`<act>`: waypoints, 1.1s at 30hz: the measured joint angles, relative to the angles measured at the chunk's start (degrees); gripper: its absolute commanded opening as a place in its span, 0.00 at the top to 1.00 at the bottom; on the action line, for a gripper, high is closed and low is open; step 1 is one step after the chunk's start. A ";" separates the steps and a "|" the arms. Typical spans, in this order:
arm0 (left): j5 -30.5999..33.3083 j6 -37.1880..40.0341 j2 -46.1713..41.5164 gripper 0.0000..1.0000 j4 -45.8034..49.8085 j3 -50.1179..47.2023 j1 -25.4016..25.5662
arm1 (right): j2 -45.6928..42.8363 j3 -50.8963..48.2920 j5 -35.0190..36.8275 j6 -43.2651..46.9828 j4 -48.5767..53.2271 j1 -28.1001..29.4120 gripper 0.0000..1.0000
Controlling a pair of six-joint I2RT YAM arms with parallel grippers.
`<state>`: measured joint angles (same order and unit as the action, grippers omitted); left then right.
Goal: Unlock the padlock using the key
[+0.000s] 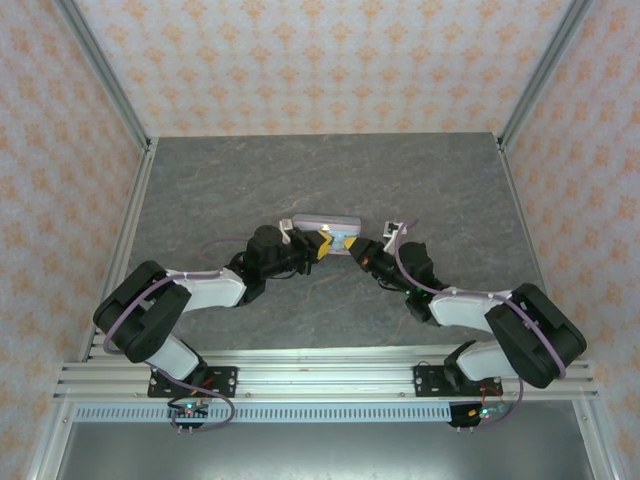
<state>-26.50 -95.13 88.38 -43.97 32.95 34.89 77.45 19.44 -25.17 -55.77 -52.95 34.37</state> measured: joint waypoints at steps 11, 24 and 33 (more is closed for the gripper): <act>0.00 0.00 0.00 1.00 0.00 0.00 0.00 | 1.36 0.57 0.15 -0.52 -0.50 0.26 1.00; 0.13 0.00 0.00 1.00 -0.02 0.02 0.00 | 2.99 1.97 0.33 -0.81 -0.94 1.36 1.00; 0.20 0.00 0.00 1.00 -0.04 0.02 0.00 | 3.08 1.95 1.40 -0.83 -1.11 1.60 1.00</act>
<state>-26.30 -95.13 88.38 -44.01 32.97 34.89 80.53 21.39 -23.77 -56.60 -54.06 35.97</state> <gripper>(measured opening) 0.087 0.048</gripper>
